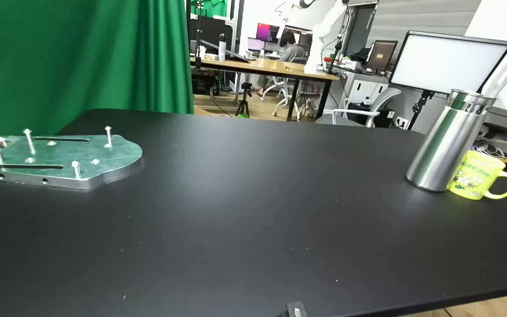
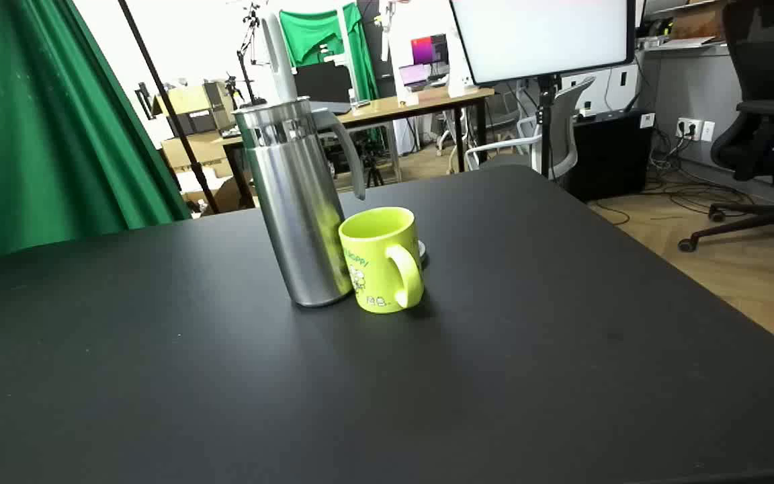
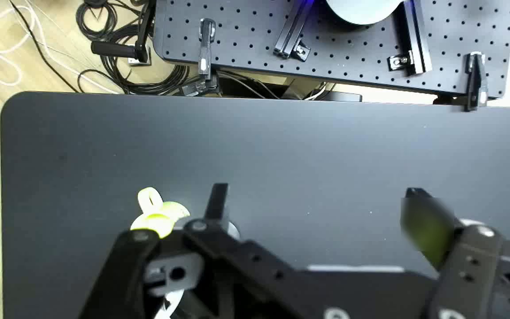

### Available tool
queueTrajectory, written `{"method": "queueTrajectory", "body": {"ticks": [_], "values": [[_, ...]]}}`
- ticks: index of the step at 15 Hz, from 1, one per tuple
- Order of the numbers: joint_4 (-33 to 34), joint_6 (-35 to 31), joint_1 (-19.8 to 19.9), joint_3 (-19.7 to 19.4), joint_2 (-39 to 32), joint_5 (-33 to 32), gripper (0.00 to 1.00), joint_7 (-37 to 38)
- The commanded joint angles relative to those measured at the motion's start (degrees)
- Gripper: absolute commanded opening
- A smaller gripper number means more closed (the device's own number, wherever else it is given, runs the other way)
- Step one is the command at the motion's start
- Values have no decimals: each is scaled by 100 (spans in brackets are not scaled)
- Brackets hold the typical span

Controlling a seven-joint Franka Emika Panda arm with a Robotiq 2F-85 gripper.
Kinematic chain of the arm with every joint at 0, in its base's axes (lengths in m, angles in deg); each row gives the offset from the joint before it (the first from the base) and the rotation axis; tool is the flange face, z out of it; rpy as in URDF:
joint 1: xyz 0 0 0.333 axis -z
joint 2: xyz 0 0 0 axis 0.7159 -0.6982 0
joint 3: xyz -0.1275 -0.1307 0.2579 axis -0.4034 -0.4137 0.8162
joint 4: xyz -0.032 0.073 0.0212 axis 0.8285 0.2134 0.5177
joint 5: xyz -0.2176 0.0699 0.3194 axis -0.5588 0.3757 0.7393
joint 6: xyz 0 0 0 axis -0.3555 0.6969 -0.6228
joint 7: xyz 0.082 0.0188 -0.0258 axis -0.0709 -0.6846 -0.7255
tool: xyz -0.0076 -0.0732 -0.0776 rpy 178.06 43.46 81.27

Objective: Clean the bottle by moving the brush up and down.

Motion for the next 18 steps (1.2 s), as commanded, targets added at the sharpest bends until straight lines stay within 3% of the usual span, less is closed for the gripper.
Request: {"method": "queueTrajectory", "body": {"ticks": [1, 13, 18], "values": [[19, 9, -4, -2, -10, 1, 100, -1], [38, -43, -9, 10, -46, -129, 100, -76], [388, -441, -70, -171, -559, -1402, 100, -1655]]}}
